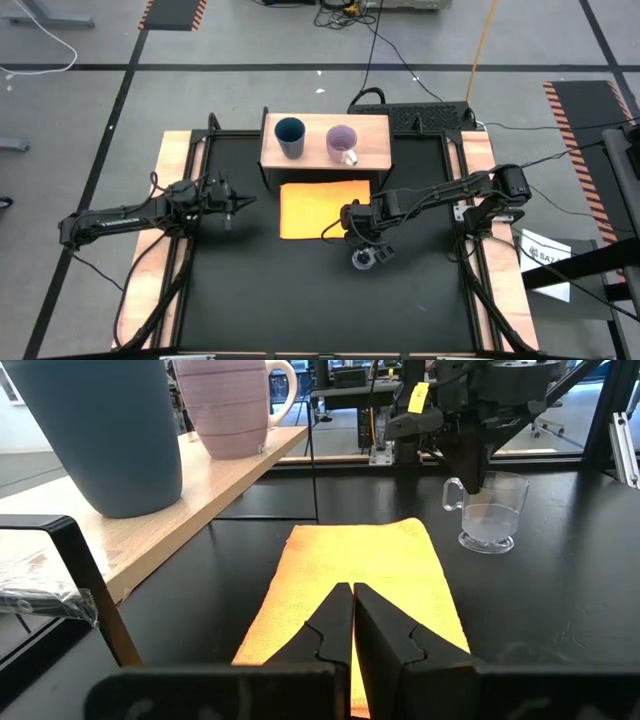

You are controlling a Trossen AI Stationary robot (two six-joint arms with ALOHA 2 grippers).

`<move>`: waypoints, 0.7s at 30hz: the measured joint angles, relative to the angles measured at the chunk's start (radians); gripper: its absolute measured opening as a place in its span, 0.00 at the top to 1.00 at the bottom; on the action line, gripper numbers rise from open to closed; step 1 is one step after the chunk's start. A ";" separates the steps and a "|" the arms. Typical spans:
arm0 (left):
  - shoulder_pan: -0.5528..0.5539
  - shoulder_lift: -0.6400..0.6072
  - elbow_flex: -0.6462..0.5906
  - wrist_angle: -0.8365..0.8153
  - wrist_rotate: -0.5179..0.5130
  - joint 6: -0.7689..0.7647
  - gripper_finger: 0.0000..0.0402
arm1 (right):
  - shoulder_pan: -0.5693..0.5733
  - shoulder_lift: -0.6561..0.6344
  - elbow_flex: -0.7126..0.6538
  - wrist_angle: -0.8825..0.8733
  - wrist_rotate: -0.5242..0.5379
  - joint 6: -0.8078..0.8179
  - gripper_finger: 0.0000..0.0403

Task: Stack small to large cups/mugs on shelf
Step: Put the transparent mug on the shelf

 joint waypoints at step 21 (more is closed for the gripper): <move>0.000 0.000 0.000 -0.008 0.026 -0.006 0.96 | 0.000 -0.006 0.071 -0.089 0.005 0.053 1.00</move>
